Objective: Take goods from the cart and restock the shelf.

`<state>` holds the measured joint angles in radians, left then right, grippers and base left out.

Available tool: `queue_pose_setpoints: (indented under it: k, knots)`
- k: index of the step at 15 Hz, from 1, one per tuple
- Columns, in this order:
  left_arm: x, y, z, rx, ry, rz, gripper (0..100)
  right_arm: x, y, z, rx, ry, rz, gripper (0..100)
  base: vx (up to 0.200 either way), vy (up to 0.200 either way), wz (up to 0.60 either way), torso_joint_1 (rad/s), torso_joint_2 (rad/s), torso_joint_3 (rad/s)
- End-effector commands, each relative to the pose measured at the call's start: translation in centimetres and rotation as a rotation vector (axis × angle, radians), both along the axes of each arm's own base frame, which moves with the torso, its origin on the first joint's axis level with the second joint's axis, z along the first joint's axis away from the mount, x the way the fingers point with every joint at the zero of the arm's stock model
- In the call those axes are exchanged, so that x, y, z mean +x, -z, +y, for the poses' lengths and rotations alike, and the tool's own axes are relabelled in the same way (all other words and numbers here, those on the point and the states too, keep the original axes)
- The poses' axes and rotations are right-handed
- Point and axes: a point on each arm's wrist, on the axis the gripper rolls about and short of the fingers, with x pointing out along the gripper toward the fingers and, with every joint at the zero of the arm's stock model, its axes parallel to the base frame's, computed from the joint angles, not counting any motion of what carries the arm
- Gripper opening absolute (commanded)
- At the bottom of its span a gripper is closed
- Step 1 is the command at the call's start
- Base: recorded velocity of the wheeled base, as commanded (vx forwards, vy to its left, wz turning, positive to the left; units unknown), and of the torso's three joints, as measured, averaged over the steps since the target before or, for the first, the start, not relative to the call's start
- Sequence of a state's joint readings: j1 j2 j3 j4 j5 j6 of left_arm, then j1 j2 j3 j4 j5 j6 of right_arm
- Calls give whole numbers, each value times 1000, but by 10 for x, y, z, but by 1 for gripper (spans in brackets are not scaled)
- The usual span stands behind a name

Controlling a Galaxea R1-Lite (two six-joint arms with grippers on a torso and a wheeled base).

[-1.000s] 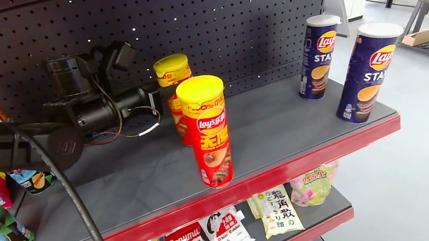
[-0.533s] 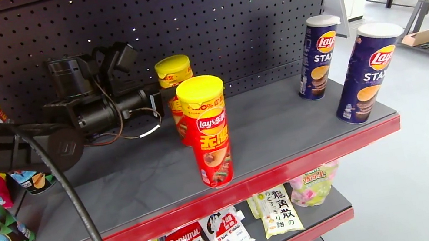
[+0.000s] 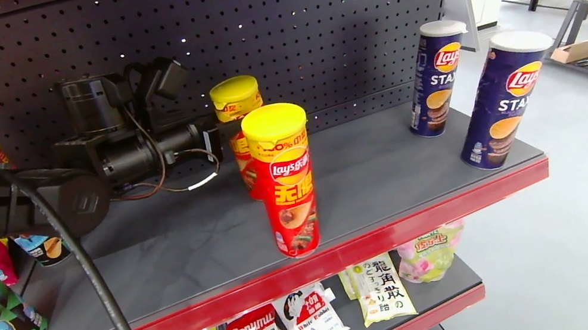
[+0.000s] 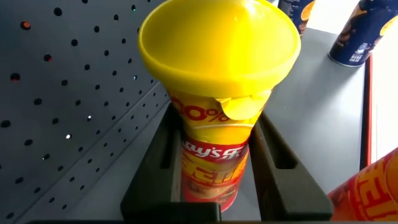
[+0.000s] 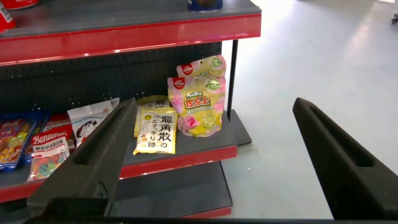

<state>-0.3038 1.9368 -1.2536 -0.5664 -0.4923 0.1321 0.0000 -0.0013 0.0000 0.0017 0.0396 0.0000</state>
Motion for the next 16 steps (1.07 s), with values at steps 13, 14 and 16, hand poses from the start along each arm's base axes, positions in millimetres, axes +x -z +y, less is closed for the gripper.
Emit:
queue_pose_setpoints:
  k: [13,14,16]
  knots:
    - [-76,0,43,55,-85,58,100,0,0,0,0,0,1,100,0,0,0,0,0,0]
    - [-94,2,48,62,-103,69,100,0,0,0,0,0,1,100,0,0,0,0,0,0]
    - [-154,8,64,90,-155,120,100,0,0,0,0,0,1,100,0,0,0,0,0,0]
